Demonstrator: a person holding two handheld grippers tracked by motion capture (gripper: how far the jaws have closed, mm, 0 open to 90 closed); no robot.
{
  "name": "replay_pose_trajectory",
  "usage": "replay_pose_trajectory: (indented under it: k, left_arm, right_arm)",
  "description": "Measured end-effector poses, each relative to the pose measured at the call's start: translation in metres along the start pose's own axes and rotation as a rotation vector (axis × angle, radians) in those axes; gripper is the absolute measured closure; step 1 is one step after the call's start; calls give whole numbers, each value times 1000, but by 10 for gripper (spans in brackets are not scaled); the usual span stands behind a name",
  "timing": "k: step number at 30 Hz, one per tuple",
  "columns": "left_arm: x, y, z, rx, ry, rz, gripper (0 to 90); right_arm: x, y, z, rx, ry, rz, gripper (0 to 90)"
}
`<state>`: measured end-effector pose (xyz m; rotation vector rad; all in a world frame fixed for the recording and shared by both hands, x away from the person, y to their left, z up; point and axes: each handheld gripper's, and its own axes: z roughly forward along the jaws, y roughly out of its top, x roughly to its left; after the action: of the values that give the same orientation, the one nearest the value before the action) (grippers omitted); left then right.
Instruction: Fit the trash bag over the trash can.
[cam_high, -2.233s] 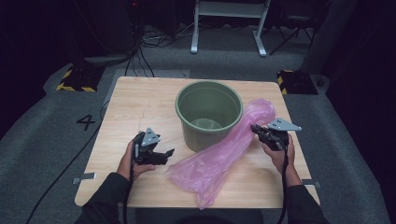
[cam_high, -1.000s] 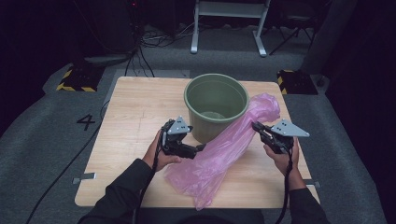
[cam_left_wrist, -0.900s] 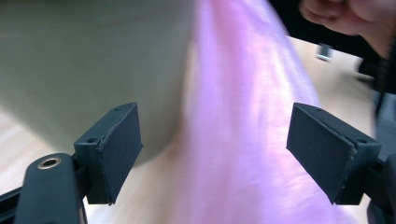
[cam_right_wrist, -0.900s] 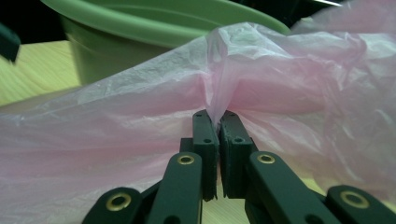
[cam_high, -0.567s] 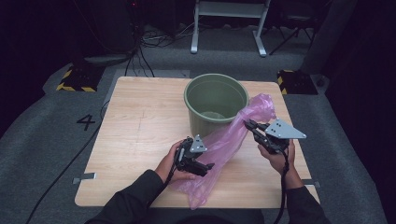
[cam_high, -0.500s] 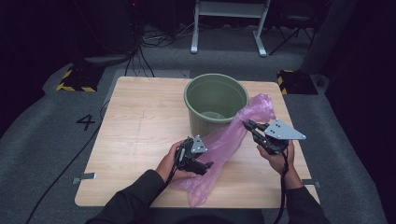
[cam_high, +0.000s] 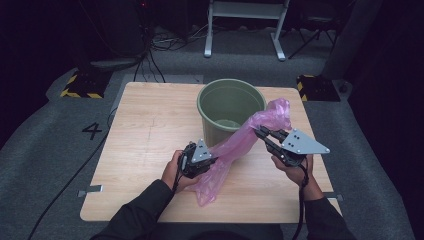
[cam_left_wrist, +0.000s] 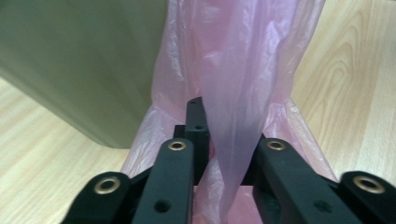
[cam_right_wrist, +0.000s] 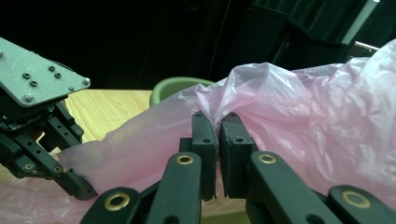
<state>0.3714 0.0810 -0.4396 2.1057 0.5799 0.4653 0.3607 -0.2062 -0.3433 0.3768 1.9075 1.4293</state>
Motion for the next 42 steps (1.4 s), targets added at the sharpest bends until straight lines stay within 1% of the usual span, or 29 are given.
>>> replay_pose_trajectory:
  k: [3,5,7,8,9,11,12,14,15,16,17,18,20,21,22,25,28,29,30,31,32,33,34,35,36,37,39,41,42]
  left_arm:
    - [1,-1,-8,-33,12,-1,850]
    - [1,-2,-14,-54,22,0,858]
    - [0,-4,-23,-104,27,-3,866]
    - [-1,-5,-28,-121,30,2,871]
    - [-2,-5,-33,-136,37,12,873]
    - [-3,-5,-41,-154,52,18,876]
    - [-2,-4,-44,-162,55,20,876]
    - [-1,-4,-50,-175,61,12,877]
    - [0,-4,-52,-190,58,7,878]
    - [1,-3,-53,-196,60,4,879]
    - [1,-2,-56,-207,61,1,881]
    - [1,-1,-57,-211,59,6,882]
    - [1,0,-60,-223,56,12,885]
    - [1,1,-61,-225,52,19,885]
    - [1,3,-62,-228,48,22,886]
    - [1,6,-63,-229,41,24,886]
    - [2,8,-65,-232,40,39,887]
    - [2,9,-66,-234,42,41,889]
    - [3,9,-67,-238,44,38,889]
    - [4,8,-69,-238,46,36,890]
    - [4,8,-70,-240,49,37,890]
    - [5,8,-72,-246,53,36,890]
    - [6,7,-73,-250,57,31,890]
    - [7,7,-75,-252,60,29,890]
    - [8,6,-76,-254,64,25,890]
    - [9,6,-77,-254,72,24,890]
    - [11,6,-79,-256,80,19,890]
    - [13,7,-80,-254,90,16,890]
    - [13,7,-81,-256,94,11,890]
  right_arm:
    - [-1,7,7,-3,11,-17,866]
    - [-3,11,12,-2,25,-17,866]
    - [-7,15,19,4,37,-11,866]
    - [-9,16,22,7,42,0,865]
    - [-12,18,26,11,52,9,862]
    - [-15,20,33,25,64,17,859]
    - [-17,22,36,33,77,30,854]
    - [-21,24,44,60,98,46,849]
    - [-24,25,48,68,125,75,849]
    - [-26,25,52,81,141,100,850]
    - [-27,25,55,91,144,111,850]
    - [-29,25,62,121,164,127,850]
    - [-30,25,68,151,155,115,847]
    - [-31,26,72,175,165,110,841]
    - [-31,26,76,189,165,106,834]
    - [-30,28,84,231,161,91,799]
    - [-29,31,91,263,160,88,751]
    - [-29,31,93,273,165,86,708]
    - [-28,32,95,284,164,87,632]
    - [-28,33,96,290,150,93,570]
    - [-29,33,96,289,140,102,528]
    - [-30,34,96,288,130,113,462]
    - [-31,34,96,292,109,124,397]
    - [-32,34,96,292,88,132,364]
    - [-34,34,95,287,77,141,364]
    - [-36,34,93,281,77,152,360]
    - [-40,33,90,268,92,174,355]
    - [-44,33,87,255,94,189,352]
    - [-46,33,85,245,83,201,345]
